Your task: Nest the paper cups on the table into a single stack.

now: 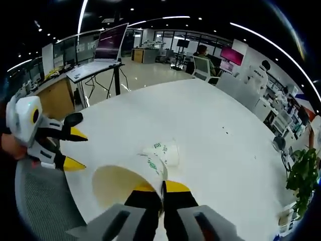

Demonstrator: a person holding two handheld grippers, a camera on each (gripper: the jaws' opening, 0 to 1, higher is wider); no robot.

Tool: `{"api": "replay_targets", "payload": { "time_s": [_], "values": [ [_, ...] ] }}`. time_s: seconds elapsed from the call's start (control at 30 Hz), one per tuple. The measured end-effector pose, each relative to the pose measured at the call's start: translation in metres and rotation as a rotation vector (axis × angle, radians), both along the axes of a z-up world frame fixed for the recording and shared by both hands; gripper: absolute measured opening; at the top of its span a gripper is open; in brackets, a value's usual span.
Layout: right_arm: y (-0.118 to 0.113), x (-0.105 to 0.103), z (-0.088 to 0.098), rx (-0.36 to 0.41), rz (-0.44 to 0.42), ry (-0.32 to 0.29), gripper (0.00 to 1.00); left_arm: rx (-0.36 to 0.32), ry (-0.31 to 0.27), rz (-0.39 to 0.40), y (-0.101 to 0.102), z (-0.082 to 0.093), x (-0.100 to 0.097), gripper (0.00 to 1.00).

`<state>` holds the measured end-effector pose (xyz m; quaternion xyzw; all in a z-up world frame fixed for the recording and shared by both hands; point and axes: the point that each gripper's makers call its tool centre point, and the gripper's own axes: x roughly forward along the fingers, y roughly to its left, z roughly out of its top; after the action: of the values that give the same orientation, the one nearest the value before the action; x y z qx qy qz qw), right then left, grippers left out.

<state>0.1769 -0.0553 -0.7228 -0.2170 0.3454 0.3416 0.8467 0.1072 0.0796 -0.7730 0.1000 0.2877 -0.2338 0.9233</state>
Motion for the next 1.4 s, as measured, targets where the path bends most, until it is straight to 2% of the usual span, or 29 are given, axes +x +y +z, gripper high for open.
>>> {"api": "replay_targets", "payload": {
  "time_s": [0.37,0.5,0.87,1.13,1.4],
  "values": [
    [0.001,0.004,0.000,0.002,-0.015,0.004,0.00,-0.019,-0.004,0.015,0.001,0.001,0.001,0.38],
    [0.001,0.008,0.000,0.028,-0.072,0.031,0.00,-0.011,-0.009,0.009,0.000,0.002,0.000,0.38],
    [0.004,0.011,-0.001,0.036,-0.098,0.046,0.00,-0.021,-0.009,0.018,0.001,0.002,-0.001,0.37],
    [0.003,0.016,-0.008,0.071,-0.167,0.104,0.00,-0.002,-0.013,-0.014,-0.004,0.001,-0.001,0.38],
    [0.006,0.020,-0.013,0.067,-0.177,0.116,0.00,-0.007,-0.010,-0.007,-0.002,-0.001,0.000,0.38]
  ]
}}
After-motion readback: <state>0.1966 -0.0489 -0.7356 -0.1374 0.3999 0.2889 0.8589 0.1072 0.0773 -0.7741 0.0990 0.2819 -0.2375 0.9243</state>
